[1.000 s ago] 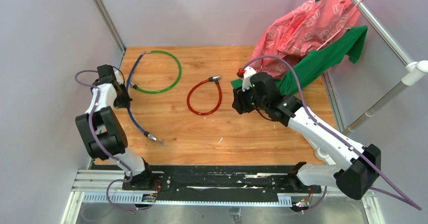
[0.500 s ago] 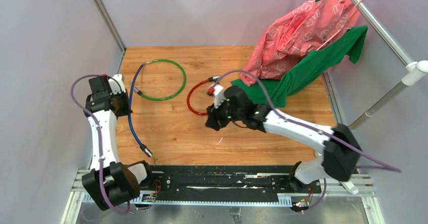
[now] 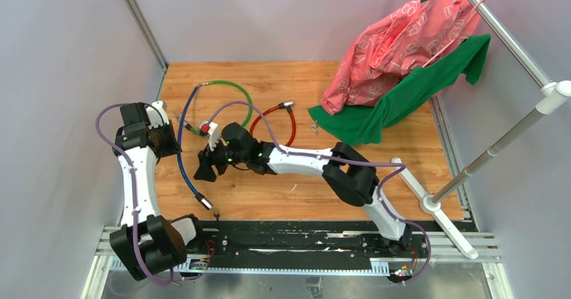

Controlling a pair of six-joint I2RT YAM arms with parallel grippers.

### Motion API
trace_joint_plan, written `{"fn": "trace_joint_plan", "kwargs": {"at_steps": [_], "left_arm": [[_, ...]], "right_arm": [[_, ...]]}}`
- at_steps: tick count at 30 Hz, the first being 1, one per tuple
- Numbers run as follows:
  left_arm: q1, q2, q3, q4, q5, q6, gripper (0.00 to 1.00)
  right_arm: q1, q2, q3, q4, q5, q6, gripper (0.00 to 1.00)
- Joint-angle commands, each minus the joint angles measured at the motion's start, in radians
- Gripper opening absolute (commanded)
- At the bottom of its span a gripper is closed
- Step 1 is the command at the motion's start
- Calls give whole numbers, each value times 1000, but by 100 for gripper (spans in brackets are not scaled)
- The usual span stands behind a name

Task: Lock with the key
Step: Pick up the lock from the center of the board.

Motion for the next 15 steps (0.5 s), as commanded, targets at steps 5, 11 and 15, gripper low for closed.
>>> {"fn": "trace_joint_plan", "kwargs": {"at_steps": [5,11,15], "left_arm": [[-4,-24,31,-1,56,-38,0],[-4,-22,29,0,52,-40,0],[-3,-19,35,-1,48,-34,0]], "right_arm": [[79,135,142,20,-33,-1,66],[96,205,207,-47,-79,-7,54],[96,173,208,-86,-102,-41,21]]}}
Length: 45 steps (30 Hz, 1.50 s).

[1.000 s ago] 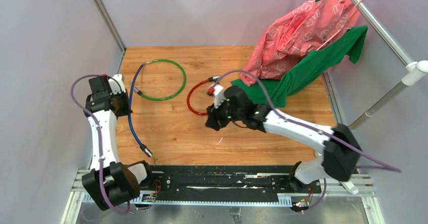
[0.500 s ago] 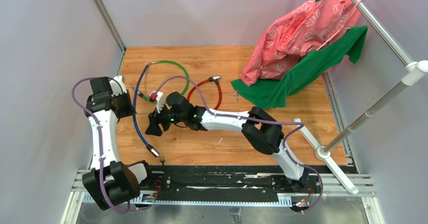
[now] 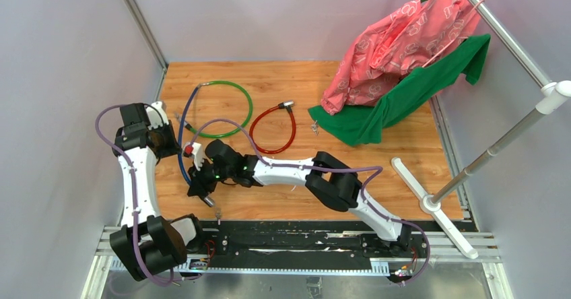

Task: Lock with the key
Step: Pick up the lock from the center of the board.

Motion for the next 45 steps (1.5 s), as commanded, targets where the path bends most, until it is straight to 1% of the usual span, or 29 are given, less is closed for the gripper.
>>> {"fn": "trace_joint_plan", "kwargs": {"at_steps": [1,3,4,5,6,7,8,9,10,13,18,20,22,24,27,29,32,35,36,37,39,43,45], "left_arm": [[-3,-15,37,0,37,4,0],[-4,-10,61,-4,47,28,0],[-4,-4,80,-12,50,39,5],[-4,1,107,-27,54,64,27],[-4,3,136,-34,63,93,39],[-3,5,167,-50,82,130,54],[-4,5,203,-67,101,173,63],[-4,4,237,-85,112,209,69],[-4,2,274,-99,131,250,72],[-3,-11,382,-147,228,365,75],[-4,-18,552,-261,468,546,76],[-5,-32,597,-306,548,641,76],[-9,-60,613,-319,610,720,76],[-16,-82,630,-341,667,773,76],[-25,-88,670,-350,744,786,78],[-40,-84,697,-348,758,787,79],[-96,-98,689,-348,711,817,82],[-241,-150,600,-350,607,889,85],[-318,-171,565,-350,577,927,86],[-358,-192,536,-351,565,981,87],[-385,-214,509,-348,574,1029,90],[-385,-133,585,-350,634,988,92],[-421,-113,593,-349,688,1021,93]], "right_arm": [[4,-40,12,-61,-42,-62,14],[1,-94,-16,-85,-50,-96,2],[-4,-125,-34,-96,-60,-109,0],[-12,-170,-55,-112,-91,-122,0],[-18,-194,-64,-124,-118,-127,0],[-29,-238,-76,-146,-135,-132,0],[-37,-274,-81,-186,-147,-142,0],[-44,-309,-84,-226,-157,-154,0],[-51,-342,-92,-259,-165,-167,0],[-72,-449,-123,-347,-184,-188,0],[-123,-601,-168,-460,-224,-198,0],[-151,-661,-190,-510,-222,-223,0],[-177,-722,-222,-561,-187,-274,0],[-206,-789,-266,-569,-166,-304,0],[-249,-835,-301,-576,-148,-369,0],[-268,-848,-292,-606,-146,-399,0],[-291,-870,-259,-666,-164,-483,0],[-313,-900,-239,-710,-164,-528,0],[-318,-911,-236,-731,-164,-540,0],[-320,-923,-233,-754,-170,-562,0],[-320,-949,-238,-793,-209,-605,0],[-320,-999,-254,-844,-280,-656,0],[-320,-1029,-258,-867,-305,-685,0]]}}
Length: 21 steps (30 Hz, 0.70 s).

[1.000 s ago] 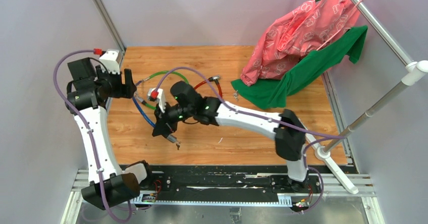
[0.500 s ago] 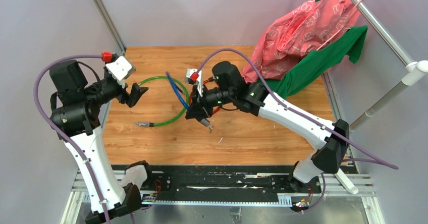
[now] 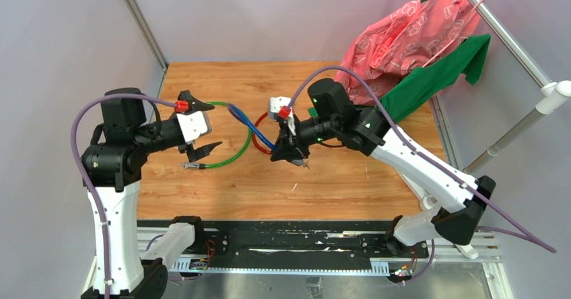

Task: Lock with the key
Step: Pick up the lock from the center of the board.

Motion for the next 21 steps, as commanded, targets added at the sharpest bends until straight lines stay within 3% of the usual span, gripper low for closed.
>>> {"fn": "trace_joint_plan", "kwargs": {"at_steps": [1,6,11,21], "left_arm": [[-61,52,23,11,72,74,93],[-206,51,-37,10,-12,73,94],[-209,98,8,9,5,-19,95],[-214,173,94,9,44,15,93]], "right_arm": [[-10,-87,28,-40,-91,-116,0],[-10,-111,62,-62,-147,-142,0],[-9,-133,81,-154,-237,-231,0],[-6,-124,88,-206,-253,-218,0]]}}
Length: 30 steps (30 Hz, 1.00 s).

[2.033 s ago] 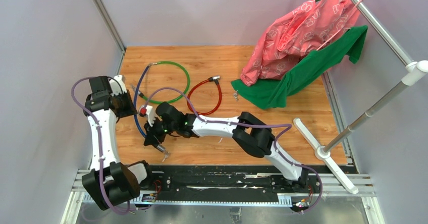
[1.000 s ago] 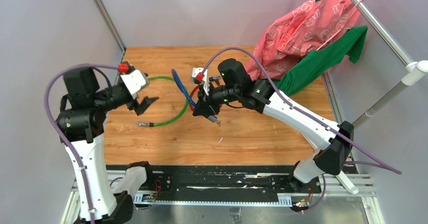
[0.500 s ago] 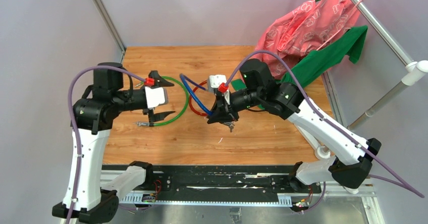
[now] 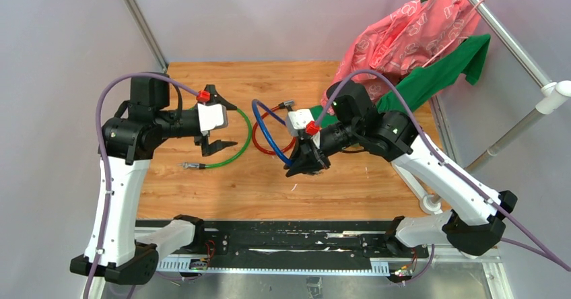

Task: Lock with the key
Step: Pick up the lock from the center of the board.

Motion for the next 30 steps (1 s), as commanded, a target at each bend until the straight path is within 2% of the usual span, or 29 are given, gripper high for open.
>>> {"fn": "trace_joint_plan", "kwargs": {"at_steps": [1,5,9,13,15,17,18,21,25,27,28,29,30], "left_arm": [[-20,49,67,20,33,4,92],[-88,53,57,183,-77,-44,90],[-125,64,39,201,-80,-17,88],[-144,38,-51,200,-101,27,67],[-158,33,-72,201,-98,26,61],[-181,43,-66,198,-94,-2,41],[-186,43,-64,199,-89,-12,37],[-213,38,-74,199,-69,-63,34],[-236,-1,-110,199,-55,-140,0],[-236,-18,-126,198,-80,-228,0],[-236,-28,-138,198,-93,-267,0],[-236,-37,-158,198,-108,-313,0],[-236,-45,-179,210,-127,-367,0]], "right_arm": [[-3,15,47,-3,-43,-9,0],[25,29,42,-2,-20,-3,0],[44,26,35,10,0,-1,0],[46,25,38,7,-3,3,0],[46,18,37,0,1,-5,0],[46,13,30,-6,10,-15,0],[46,11,26,-6,9,-20,0],[46,4,10,-6,5,-28,0],[33,-8,-14,9,30,-25,0],[-1,-38,-49,73,75,42,1],[-17,-60,-82,129,134,87,7],[-28,-84,-143,192,213,123,20],[-39,-106,-191,266,288,153,41]]}}
